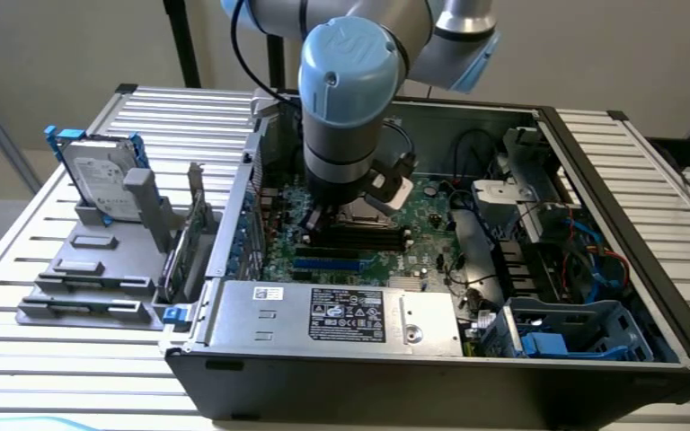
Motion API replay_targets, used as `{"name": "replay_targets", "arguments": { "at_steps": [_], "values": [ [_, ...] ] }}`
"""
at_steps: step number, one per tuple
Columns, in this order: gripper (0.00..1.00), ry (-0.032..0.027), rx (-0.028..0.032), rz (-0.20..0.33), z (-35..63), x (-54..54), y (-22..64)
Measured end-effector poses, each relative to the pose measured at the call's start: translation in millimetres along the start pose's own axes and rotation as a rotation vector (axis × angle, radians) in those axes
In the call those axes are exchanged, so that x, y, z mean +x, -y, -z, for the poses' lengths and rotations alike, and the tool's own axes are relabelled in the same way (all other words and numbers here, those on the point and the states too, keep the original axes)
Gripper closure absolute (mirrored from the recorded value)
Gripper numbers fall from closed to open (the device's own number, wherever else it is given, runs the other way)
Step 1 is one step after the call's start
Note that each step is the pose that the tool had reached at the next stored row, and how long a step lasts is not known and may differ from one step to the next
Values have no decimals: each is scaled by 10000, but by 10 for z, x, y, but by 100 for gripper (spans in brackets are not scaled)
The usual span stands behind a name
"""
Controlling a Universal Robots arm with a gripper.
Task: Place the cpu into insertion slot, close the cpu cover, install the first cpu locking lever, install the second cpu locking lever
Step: 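Install the second cpu locking lever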
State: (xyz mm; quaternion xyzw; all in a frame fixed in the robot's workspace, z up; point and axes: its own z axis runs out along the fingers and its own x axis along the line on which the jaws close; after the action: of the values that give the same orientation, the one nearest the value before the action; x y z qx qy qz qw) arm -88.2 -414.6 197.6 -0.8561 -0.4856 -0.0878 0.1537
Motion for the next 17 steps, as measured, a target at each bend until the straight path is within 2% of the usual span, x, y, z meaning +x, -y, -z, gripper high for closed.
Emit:
{"name": "replay_targets", "arguments": {
  "at_steps": [10,17],
  "values": [
    [89,-6,-10,-23,-33,11,20],
    [89,-12,-54,-42,-48,13,34]
  ]
}}
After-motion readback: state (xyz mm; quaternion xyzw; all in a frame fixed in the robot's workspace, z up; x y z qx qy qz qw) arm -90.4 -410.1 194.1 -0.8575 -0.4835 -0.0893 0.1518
